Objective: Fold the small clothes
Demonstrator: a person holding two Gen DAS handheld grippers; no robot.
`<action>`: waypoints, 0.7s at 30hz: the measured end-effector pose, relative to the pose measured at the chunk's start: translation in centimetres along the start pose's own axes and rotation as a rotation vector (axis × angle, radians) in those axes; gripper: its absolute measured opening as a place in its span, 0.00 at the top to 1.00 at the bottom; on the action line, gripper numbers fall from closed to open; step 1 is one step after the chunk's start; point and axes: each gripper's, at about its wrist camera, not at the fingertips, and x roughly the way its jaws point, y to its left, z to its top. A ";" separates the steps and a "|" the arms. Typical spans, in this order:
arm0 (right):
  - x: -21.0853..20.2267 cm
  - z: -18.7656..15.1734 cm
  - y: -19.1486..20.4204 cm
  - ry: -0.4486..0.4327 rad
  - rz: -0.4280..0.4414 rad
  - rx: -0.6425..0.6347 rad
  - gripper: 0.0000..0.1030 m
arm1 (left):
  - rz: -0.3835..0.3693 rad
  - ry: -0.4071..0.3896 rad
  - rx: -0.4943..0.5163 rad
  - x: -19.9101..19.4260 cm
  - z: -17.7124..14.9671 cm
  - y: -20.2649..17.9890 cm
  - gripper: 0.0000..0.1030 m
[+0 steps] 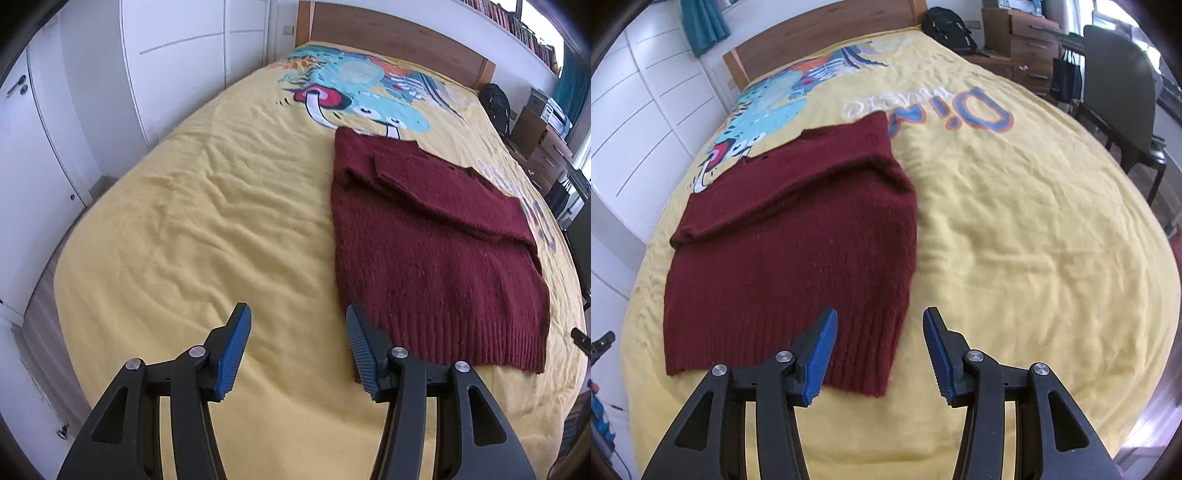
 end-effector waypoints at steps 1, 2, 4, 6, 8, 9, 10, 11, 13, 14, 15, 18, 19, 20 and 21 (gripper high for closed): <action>0.3 -0.2 0.0 0.005 0.002 0.001 0.51 | -0.007 0.011 -0.001 0.3 -0.1 -0.1 0.53; 0.7 -0.4 0.0 0.013 0.004 0.002 0.51 | -0.008 0.024 0.000 0.6 -0.3 -0.3 0.53; 1.5 -0.6 -0.2 0.030 0.011 0.005 0.51 | -0.006 0.042 0.005 1.2 -0.5 -0.5 0.53; 2.3 -0.9 -0.4 0.048 0.013 0.008 0.51 | -0.009 0.062 0.008 1.8 -0.7 -0.9 0.53; 3.3 -1.2 -0.7 0.065 0.016 0.013 0.51 | -0.005 0.083 0.013 2.6 -0.9 -1.1 0.53; 3.7 -1.3 -0.8 0.074 0.017 0.016 0.51 | -0.002 0.091 0.013 2.9 -1.0 -1.3 0.53; 4.2 -1.4 -0.9 0.084 0.018 0.017 0.51 | 0.000 0.099 0.013 3.3 -1.1 -1.3 0.53; 4.6 -1.5 -1.0 0.094 0.018 0.019 0.51 | -0.004 0.109 0.011 3.8 -1.2 -1.5 0.53; 5.4 -1.7 -1.1 0.112 0.019 0.021 0.51 | -0.017 0.126 0.003 4.6 -1.4 -1.6 0.53; 5.8 -1.8 -1.2 0.121 0.019 0.022 0.51 | -0.025 0.136 -0.003 5.1 -1.4 -1.7 0.53; 6.1 -1.9 -1.2 0.130 0.020 0.022 0.51 | -0.031 0.143 -0.006 5.5 -1.5 -1.8 0.53; 7.0 -2.1 -1.2 0.152 0.024 0.018 0.51 | -0.050 0.165 -0.020 6.7 -1.5 -2.1 0.53; 7.3 -2.1 -1.1 0.159 0.025 0.014 0.51 | -0.058 0.172 -0.026 7.0 -1.5 -2.1 0.53; 7.6 -2.2 -1.0 0.166 0.026 0.009 0.51 | -0.066 0.182 -0.032 7.6 -1.6 -2.2 0.53; 7.7 -2.2 -0.9 0.171 0.027 0.005 0.51 | -0.070 0.189 -0.035 8.0 -1.6 -2.3 0.53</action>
